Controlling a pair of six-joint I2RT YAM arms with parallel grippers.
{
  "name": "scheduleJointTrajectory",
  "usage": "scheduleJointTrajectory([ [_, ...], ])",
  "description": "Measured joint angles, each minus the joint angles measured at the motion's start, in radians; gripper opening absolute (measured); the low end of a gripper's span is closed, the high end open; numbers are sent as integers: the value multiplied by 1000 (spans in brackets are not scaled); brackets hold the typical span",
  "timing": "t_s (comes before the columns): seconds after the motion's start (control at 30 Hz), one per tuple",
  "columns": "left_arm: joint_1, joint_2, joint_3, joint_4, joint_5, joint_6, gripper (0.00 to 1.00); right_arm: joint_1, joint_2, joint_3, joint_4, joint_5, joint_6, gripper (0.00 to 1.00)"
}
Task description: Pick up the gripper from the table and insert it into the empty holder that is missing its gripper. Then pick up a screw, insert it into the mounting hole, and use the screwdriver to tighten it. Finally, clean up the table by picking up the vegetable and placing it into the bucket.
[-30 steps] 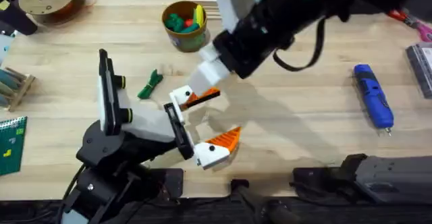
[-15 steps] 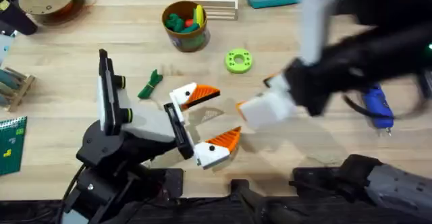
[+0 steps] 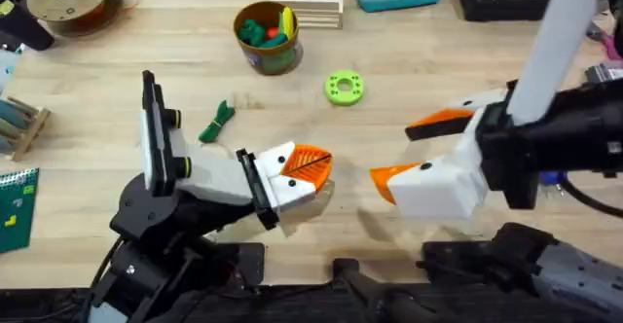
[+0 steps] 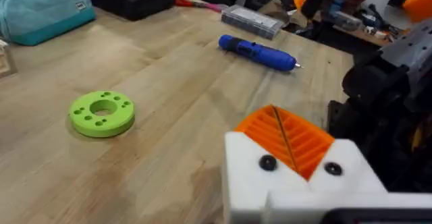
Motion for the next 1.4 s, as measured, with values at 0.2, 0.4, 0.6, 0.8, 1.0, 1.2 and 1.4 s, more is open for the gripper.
scheduleJointTrajectory([
  [0.2, 0, 0, 0, 0, 0, 0, 5, -7, 30, -1, -3, -9, 26, 929],
  [0.4, 0, 0, 0, 0, -4, 29, 4, -144, 92, -1, -21, 32, 57, 929],
  [0.6, 0, 0, 0, 0, -4, 95, 4, -445, 171, -1, -19, 61, 4, 929],
  [0.8, 0, 0, 0, 0, -4, 116, 4, -798, 215, -1, 17, 231, -104, 929],
  [1.0, 0, 0, 0, 0, -5, 124, 4, -1169, 354, -1, 123, 360, -323, 929],
  [1.2, 0, 0, 0, 0, -5, 124, 4, -1300, 528, -1, 132, 345, -519, 931],
  [1.4, 0, 0, 0, 0, -4, 124, 4, -1307, 699, -1, 180, 334, -679, 931],
])
